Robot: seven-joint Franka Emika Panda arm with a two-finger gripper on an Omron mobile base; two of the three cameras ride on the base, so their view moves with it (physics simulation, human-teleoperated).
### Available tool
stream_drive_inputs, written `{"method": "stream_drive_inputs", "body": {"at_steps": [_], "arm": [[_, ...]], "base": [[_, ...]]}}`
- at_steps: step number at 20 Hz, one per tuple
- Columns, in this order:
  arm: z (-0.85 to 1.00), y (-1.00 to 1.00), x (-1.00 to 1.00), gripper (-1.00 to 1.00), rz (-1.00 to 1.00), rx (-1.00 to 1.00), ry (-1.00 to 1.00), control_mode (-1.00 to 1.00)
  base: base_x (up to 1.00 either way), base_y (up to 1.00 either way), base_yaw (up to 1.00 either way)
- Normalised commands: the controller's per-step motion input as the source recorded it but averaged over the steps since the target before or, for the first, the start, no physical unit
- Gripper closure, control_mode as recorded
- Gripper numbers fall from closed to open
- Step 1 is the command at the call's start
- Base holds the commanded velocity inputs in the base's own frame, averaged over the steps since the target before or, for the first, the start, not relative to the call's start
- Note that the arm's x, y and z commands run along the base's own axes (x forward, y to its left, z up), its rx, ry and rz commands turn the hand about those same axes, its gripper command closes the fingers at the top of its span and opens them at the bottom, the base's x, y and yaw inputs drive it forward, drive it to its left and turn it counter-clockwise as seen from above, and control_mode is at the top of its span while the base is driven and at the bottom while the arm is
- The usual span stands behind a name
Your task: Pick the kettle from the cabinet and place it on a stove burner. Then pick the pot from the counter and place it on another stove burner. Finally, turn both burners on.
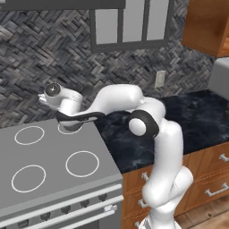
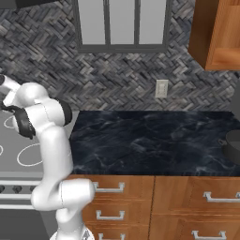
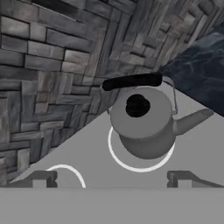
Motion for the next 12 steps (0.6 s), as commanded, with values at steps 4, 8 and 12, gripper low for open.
{"method": "stream_drive_inputs", "body": {"at_steps": [4,8,12], "arm": [[0.49,-0.13,-0.20,-1.00,0.00,0.14,0.03,-1.00],[0.49,-0.17,-0.19,-1.00,0.02,0.11,0.00,-1.00],[0.40,-0.18,-0.20,-1.00,0.03,0.11,0.01,-1.00]], "base": [[0.00,0.00,0.00],[0.00,0.00,0.00],[0.00,0.00,0.00]]}}
